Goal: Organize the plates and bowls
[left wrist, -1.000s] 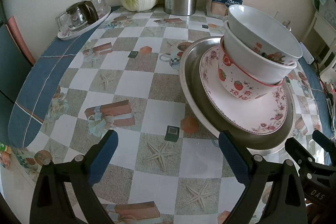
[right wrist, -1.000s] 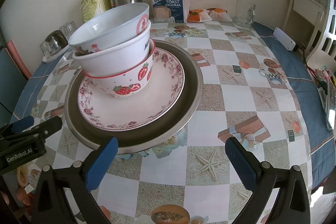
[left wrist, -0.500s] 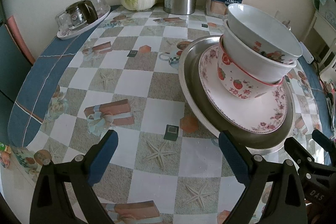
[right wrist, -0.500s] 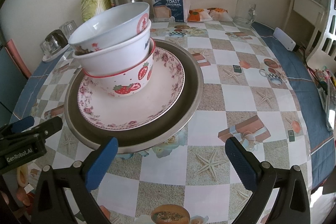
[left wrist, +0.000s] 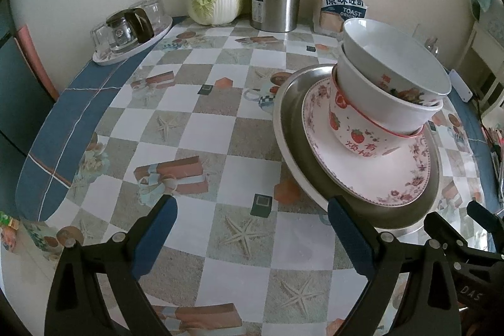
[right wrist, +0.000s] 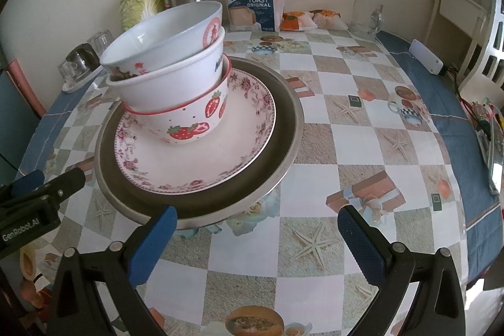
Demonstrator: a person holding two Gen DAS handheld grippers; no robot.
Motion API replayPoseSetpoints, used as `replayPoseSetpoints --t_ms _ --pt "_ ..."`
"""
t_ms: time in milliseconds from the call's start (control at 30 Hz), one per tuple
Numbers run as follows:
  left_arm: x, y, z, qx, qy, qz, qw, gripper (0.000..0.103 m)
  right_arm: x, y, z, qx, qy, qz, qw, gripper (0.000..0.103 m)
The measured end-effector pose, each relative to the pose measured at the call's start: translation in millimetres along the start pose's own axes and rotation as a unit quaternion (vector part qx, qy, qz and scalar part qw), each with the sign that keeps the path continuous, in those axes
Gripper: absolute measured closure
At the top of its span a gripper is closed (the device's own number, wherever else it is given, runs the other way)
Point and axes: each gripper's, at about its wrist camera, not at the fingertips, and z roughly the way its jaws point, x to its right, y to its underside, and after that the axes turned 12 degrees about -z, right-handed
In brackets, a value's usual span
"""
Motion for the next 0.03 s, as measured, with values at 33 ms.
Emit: replayPoseSetpoints --t_ms 33 --pt "-0.3 -0.5 0.0 0.0 0.001 -0.001 1.0 0.006 -0.1 -0.1 0.0 0.0 0.0 0.0 1.0 0.0"
